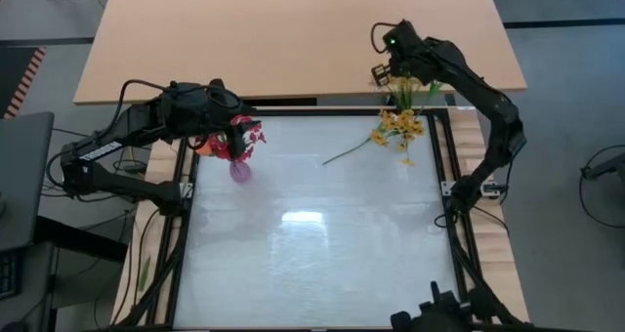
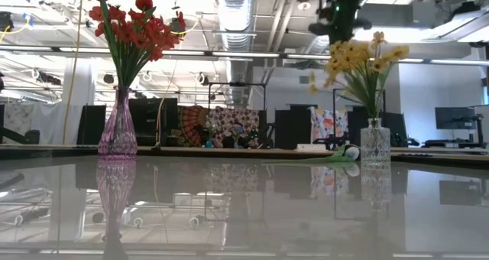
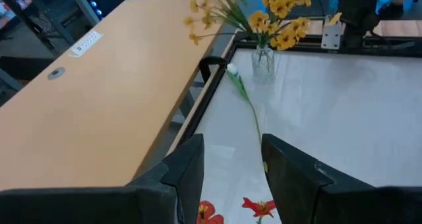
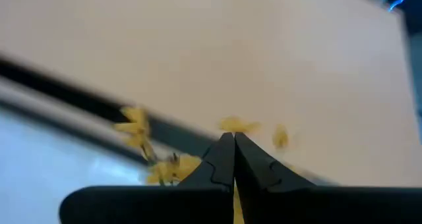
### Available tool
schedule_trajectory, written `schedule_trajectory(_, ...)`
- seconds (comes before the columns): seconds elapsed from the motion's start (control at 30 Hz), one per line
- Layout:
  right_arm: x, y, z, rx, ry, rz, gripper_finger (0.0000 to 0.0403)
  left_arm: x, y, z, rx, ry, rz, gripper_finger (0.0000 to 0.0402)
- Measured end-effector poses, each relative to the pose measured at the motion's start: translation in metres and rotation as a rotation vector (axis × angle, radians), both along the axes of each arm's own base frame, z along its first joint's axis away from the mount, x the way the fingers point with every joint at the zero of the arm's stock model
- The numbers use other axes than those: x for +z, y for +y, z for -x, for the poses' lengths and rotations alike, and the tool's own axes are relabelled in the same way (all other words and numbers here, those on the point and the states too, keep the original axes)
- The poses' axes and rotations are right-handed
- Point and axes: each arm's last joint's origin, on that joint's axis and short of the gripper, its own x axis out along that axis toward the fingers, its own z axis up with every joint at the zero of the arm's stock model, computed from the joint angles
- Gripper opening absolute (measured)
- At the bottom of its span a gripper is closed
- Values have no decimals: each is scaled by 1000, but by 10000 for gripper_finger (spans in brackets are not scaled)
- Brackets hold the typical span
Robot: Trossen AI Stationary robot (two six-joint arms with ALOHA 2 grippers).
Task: Sort flowers into vase by color
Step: Put the white tulip into the transparent vase
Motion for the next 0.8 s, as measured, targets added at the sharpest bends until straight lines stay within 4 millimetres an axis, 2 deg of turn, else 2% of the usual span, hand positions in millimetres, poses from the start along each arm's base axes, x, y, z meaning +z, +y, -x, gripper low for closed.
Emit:
schedule_trajectory(0.1, 19, 9, 4, 8, -59, 101, 35, 1, 0, -1, 0, -14, -5, 142)
schedule_trajectory(0.23, 44, 33, 10, 76, -180, 172, 29, 7, 0, -3, -21, -74, -14, 142)
schedule_trajectory(0.37, 61, 68, 11, 192, -271, 179, 24, 15, -2, -7, -96, -172, -18, 142)
schedule_trajectory(0.47, 68, 97, 12, 252, -331, 158, 27, 19, -4, -21, -162, -231, -42, 142)
schedule_trajectory(0.63, 62, 136, 2, 346, -383, 99, 35, 17, 3, -61, -219, -235, -66, 142)
schedule_trajectory(0.8, 48, 166, -4, 389, -355, 19, 28, 8, 18, -121, -250, -119, -23, 142)
